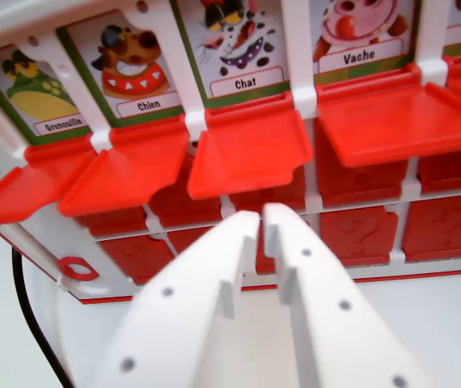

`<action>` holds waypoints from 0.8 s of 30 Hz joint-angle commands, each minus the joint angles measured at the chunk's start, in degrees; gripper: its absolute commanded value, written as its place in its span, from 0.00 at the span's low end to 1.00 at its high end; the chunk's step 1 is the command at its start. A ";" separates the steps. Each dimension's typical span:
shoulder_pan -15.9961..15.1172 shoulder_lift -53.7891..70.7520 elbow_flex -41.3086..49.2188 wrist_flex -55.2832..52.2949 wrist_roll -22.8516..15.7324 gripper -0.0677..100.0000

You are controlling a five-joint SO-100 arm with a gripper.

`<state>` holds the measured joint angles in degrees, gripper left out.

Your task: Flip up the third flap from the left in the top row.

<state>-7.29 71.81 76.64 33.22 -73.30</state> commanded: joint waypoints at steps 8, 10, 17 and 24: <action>-0.79 -2.90 -11.43 -3.78 2.11 0.00; -0.79 -3.34 -12.04 -4.04 2.55 0.00; -0.09 -4.31 -12.83 -7.56 4.39 0.00; 1.05 -4.39 -13.89 -12.48 8.61 0.00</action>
<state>-6.50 65.13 70.49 24.35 -65.83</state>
